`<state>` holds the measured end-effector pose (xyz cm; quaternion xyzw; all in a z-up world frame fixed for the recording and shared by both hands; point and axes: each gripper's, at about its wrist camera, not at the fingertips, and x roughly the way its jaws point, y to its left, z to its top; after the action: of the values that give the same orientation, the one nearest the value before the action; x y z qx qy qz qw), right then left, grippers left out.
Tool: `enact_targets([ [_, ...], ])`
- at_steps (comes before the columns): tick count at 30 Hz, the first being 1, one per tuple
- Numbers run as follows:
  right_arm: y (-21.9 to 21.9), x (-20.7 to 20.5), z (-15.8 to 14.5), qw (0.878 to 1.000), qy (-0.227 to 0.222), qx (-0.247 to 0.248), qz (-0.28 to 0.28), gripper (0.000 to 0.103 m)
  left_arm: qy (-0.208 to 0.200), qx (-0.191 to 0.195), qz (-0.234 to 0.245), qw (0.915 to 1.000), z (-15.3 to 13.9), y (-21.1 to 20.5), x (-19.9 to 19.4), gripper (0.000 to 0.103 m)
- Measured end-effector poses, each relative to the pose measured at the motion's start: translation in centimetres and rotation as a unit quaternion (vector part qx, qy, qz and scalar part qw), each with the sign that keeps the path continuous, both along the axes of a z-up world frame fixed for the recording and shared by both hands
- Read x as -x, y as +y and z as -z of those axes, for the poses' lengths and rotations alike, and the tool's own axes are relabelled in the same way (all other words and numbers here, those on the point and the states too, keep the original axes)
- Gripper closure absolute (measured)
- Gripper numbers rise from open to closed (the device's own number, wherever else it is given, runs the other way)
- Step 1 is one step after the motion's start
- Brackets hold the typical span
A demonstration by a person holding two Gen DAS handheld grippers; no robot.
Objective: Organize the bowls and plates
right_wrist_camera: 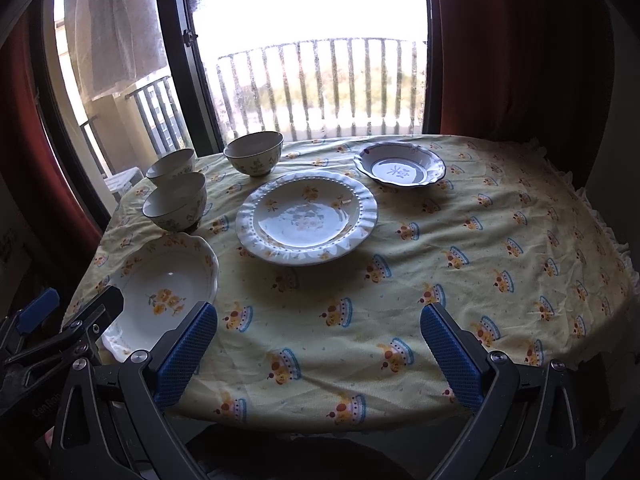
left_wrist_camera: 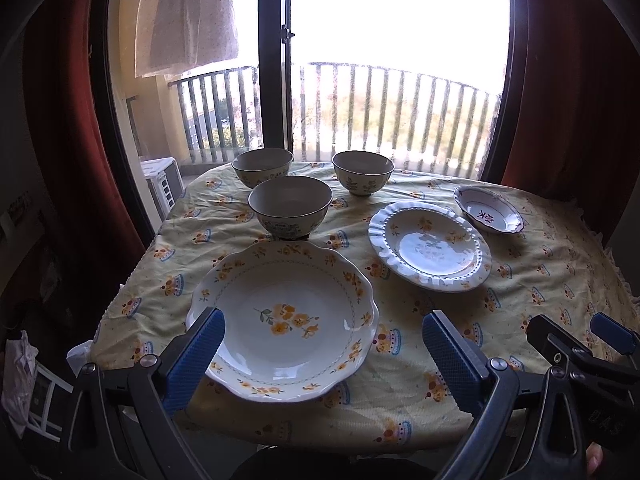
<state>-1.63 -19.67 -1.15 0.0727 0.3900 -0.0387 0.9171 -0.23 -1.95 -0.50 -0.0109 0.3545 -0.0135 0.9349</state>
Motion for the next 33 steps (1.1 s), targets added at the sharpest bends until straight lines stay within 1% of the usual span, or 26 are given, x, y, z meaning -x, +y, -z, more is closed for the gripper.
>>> enact_targets([
  [33, -1.2, -0.2, -0.3, 1.0, 0.0, 0.006, 0.007, 0.0, 0.002, -0.001, 0.004, 1.0, -0.1, -1.1, -0.4, 0.003],
])
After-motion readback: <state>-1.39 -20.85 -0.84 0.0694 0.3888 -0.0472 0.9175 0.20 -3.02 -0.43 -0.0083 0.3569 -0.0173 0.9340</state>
